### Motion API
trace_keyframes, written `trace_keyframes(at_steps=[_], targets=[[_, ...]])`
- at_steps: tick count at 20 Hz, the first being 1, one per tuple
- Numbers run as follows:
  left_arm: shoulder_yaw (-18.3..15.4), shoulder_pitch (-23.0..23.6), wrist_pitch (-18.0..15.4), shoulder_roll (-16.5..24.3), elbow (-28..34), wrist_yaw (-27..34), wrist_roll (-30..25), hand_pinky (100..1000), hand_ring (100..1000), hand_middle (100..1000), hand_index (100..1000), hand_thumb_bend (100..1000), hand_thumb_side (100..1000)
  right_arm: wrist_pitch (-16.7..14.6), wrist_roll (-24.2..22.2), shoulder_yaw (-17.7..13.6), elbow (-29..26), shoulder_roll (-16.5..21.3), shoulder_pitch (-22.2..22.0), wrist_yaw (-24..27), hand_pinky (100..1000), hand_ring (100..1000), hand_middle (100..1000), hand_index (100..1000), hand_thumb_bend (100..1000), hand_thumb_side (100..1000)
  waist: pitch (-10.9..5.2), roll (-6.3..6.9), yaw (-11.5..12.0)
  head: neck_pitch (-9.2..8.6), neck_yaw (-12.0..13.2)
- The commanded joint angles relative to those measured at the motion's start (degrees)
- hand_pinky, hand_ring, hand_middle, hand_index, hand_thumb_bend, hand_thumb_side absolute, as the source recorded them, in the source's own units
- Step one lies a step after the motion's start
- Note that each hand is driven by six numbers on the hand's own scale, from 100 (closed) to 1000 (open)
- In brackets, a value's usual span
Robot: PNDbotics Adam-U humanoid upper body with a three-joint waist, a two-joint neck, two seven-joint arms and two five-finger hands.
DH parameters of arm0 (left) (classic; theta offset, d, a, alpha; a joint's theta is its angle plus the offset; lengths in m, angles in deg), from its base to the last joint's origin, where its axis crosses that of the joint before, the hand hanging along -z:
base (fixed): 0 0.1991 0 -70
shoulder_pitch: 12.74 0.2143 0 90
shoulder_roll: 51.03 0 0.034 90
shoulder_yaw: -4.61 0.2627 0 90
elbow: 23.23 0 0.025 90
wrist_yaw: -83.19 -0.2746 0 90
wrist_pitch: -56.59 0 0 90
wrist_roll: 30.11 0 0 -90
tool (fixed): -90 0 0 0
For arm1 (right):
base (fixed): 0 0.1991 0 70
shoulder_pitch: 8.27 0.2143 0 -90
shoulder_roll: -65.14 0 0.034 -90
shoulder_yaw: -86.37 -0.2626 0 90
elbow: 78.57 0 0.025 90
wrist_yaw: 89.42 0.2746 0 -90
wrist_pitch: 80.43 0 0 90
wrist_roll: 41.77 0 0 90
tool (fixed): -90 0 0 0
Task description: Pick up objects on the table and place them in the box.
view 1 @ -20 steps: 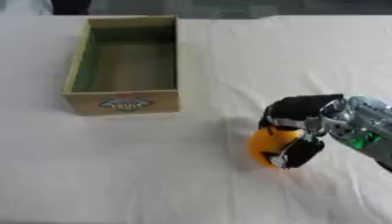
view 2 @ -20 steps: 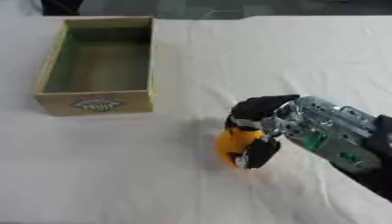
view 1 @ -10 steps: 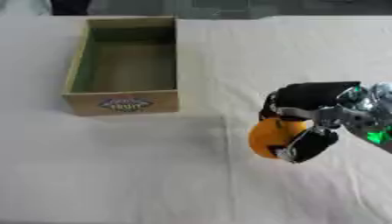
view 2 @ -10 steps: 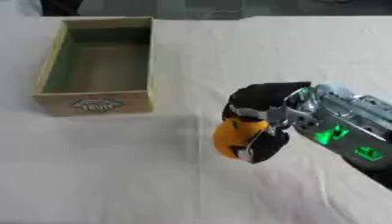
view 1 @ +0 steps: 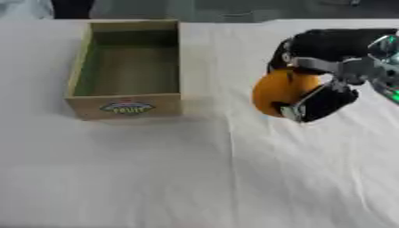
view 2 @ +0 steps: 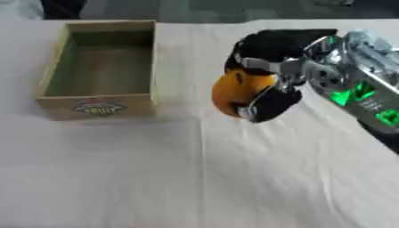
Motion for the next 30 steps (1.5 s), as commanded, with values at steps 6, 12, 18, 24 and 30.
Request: trace_keyframes(at_steps=[6,12,18,24,30], targets=[[0.52,-0.83,0.07,0.74,0.93,0.67,-0.68,746,703,700,877,100,913,7.05,-3.83,-1.97,2.81,-6.32,9.12,-6.67,691,763,517,626,100,249,-1.28,0.03,1.43,-0.58,-1.94],[1.03,-1.52,0.05,0.41,0.93,1.04,-1.24,746,703,700,877,100,913,7.83,-2.82,-2.26,10.86,-14.51,16.52,-11.74,693,754,508,621,100,249,-0.77,-0.04,2.82,-1.25,-3.78],[1.56,-2.55,-0.15,0.08,0.93,1.4,-1.8,746,703,700,877,100,912,8.99,0.81,-3.49,19.28,-22.93,20.54,-16.92,692,735,492,619,100,245,-0.2,-0.16,4.68,-2.03,-6.03],[2.24,-4.19,-0.45,-0.49,0.93,1.92,-2.58,746,703,700,877,100,911,10.65,6.01,-5.71,27.8,-31.45,22.3,-22.16,692,725,491,625,100,245,0.9,-0.37,7.19,-2.84,-8.61],[2.7,-5.72,-0.73,-1.13,0.93,2.37,-3.14,746,703,700,877,100,912,9.72,11.29,-6.69,36.38,-40.03,23.76,-27.44,690,720,487,622,100,246,1.99,-0.54,8.95,-3.29,-10.28]])
